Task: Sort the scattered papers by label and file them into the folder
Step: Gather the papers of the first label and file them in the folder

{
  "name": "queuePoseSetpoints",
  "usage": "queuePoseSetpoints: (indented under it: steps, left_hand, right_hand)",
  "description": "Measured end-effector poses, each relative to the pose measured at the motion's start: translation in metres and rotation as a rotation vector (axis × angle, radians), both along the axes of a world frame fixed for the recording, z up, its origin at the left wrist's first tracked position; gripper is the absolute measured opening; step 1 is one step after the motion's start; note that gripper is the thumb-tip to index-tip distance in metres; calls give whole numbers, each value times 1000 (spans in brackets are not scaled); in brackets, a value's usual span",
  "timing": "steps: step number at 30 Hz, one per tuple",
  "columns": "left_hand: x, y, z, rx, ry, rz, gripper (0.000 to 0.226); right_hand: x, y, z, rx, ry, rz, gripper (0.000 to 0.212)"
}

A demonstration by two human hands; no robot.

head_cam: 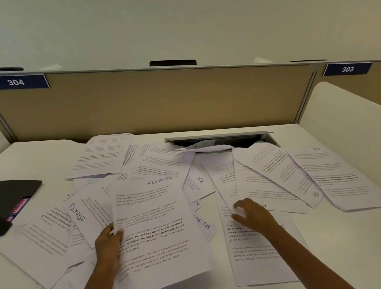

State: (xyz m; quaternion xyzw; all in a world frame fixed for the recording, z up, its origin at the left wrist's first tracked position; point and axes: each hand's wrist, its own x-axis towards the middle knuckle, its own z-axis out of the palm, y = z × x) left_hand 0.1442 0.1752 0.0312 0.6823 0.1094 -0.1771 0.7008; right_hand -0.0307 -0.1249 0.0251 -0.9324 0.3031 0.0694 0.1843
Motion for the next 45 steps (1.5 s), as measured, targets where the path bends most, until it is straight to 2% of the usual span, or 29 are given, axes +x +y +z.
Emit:
queuePoseSetpoints:
  steps: [2, 4, 7, 9, 12, 15, 18, 20, 24, 26, 29, 31, 34, 37, 38, 40, 45]
  left_hand:
    - [-1, -1, 2, 5, 6, -10, 41]
    - [-5, -6, 6, -1, 18, -31, 41]
    - [-11, -18, 9, -16, 35, -66, 40]
    - [-16, -27, 10, -29, 31, -99, 40]
    - [-23, -40, 12, 14, -30, -192, 38]
    - [-27, -49, 11, 141, -143, -350, 30]
    - [-29, -49, -1, 601, -518, -489, 33]
    - [-31, -46, -12, 816, -714, -594, 59]
    - [-36, -45, -22, 1088, -678, -980, 139]
    - [-45, -48, -20, 1135, -702, -1126, 156]
    - [-55, -53, -25, 1149, -696, -1247, 161]
    - [-63, -58, -24, 1168, -662, -1277, 156]
    - [-70, -65, -21, 1254, -699, -1207, 115]
    - [-70, -66, -14, 1313, -892, -1068, 86]
    - [-68, -65, -13, 1317, -967, -1031, 82]
    - [-61, -62, -20, 1363, -1000, -1036, 78]
    - [-36, -56, -34, 1368, -948, -867, 63]
  right_hand:
    - [5, 16, 6, 63, -112, -2, 58]
    - [13, 34, 14, 263, -282, -75, 70]
    - [25, 58, 26, 789, -363, -307, 46]
    - [26, 64, 27, 894, -313, -298, 35]
    - [24, 64, 25, 888, -312, -305, 29]
    - [17, 53, 27, 906, -467, -394, 24]
    - [4, 31, 32, 699, -593, -463, 19]
    - [-6, 13, 34, 563, -644, -496, 16]
    - [-26, -16, 34, 455, -701, -572, 13]
    - [-34, -23, 29, 431, -683, -603, 9]
    - [-42, -29, 21, 379, -633, -600, 17]
    - [-45, -31, 15, 358, -606, -620, 24]
    - [-46, -31, 8, 342, -584, -633, 28]
    - [-46, -30, 4, 339, -587, -634, 27]
    - [-46, -30, 3, 346, -590, -637, 26]
    - [-44, -30, 1, 354, -592, -637, 25]
    - [-40, -28, -3, 364, -598, -613, 28]
